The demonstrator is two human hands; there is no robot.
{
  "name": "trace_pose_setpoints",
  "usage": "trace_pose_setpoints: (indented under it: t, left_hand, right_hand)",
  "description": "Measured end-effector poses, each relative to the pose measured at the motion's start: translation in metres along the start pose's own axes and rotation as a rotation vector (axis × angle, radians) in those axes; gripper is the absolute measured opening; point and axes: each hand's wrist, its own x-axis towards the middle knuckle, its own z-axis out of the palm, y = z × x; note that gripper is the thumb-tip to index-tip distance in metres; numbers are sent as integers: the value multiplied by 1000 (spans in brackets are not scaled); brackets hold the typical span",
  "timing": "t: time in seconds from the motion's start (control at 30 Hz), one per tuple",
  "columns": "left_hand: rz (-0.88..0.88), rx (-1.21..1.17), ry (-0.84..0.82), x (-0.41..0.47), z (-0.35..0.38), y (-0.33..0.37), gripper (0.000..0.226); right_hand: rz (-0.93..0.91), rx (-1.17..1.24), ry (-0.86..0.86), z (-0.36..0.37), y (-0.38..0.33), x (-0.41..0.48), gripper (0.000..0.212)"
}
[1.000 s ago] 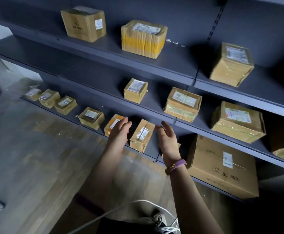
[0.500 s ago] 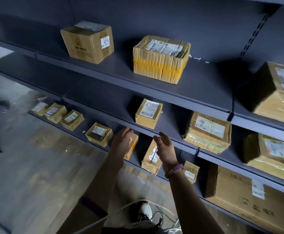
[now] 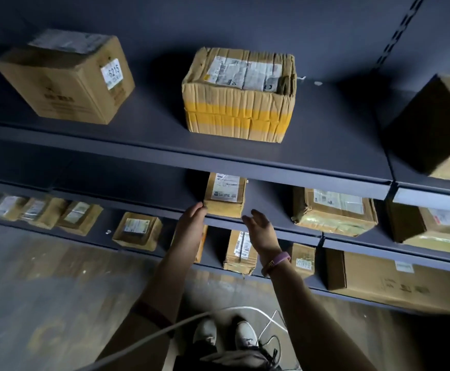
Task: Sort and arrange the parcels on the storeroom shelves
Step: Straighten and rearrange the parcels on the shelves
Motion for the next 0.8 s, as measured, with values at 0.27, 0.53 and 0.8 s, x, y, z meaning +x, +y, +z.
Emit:
trace_pose_setpoints:
  t: [0.27,0.53,0.8]
  left_hand:
    - [-25,36,-65,60,-10,-15,46]
    - [-139,-14,-98,117,9,-33,54]
    - [-165,-141,-40,102,5,-46,27]
  right_hand:
    - [8,22,75,39,7,39,50]
    - [-124,29,149,58,23,82,43]
    - [-68,145,294,57,41,59,27]
